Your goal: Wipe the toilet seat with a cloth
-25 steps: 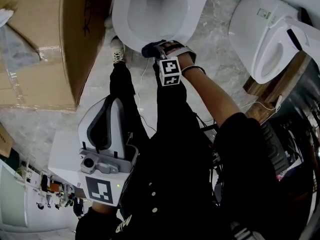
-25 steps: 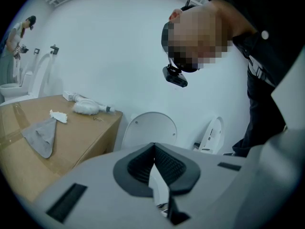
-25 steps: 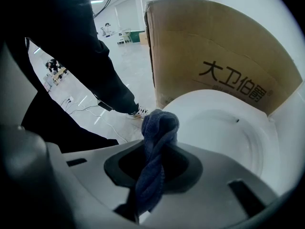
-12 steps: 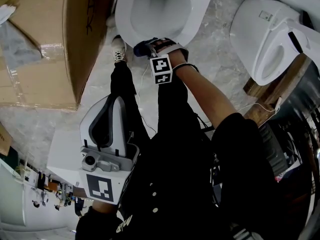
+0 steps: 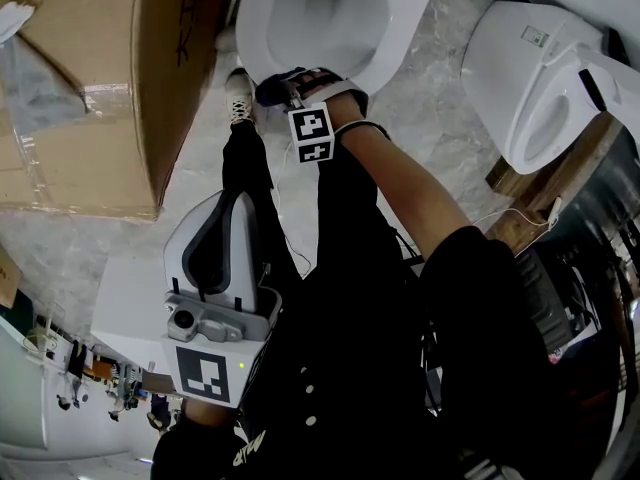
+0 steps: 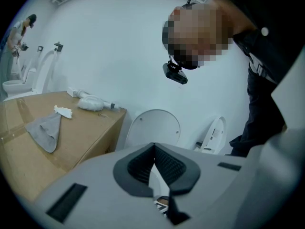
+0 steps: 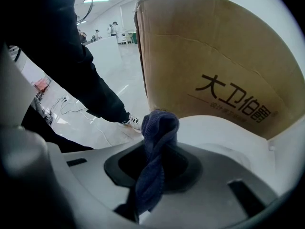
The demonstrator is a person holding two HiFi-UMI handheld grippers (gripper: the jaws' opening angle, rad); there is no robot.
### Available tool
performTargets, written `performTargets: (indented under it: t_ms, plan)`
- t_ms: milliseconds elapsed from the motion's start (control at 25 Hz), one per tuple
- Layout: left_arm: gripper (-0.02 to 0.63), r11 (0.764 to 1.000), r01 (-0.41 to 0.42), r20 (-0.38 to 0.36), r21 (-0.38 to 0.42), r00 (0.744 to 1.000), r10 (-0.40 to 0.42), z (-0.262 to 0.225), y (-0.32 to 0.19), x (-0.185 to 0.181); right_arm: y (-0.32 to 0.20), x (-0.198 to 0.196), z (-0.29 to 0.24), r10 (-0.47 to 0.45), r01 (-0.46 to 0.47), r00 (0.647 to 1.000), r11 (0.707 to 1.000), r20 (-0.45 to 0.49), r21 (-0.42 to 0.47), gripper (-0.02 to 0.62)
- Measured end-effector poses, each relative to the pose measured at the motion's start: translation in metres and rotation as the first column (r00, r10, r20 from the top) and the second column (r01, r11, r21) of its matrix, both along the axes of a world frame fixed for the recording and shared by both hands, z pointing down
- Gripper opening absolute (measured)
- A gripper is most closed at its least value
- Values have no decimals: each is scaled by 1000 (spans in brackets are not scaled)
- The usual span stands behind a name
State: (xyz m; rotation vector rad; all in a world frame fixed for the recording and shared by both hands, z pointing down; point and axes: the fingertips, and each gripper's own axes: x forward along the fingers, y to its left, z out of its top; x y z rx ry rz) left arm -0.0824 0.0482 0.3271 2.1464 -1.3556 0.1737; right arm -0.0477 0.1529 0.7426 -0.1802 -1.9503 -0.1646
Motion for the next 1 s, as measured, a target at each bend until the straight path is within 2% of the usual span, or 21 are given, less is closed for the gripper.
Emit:
performTargets:
  t_ms: [400,1000]
  plan:
    - [8,1000,19,-1,-7,1000,-19,3,-2,-7,-25,-22,-1,16,-16,1000,1000,14,10,86]
    - [8,1000,26,-1,-17,1000,-26,5,-8,-14,-46,-32,-1,56,-57,998,998,26,12,86]
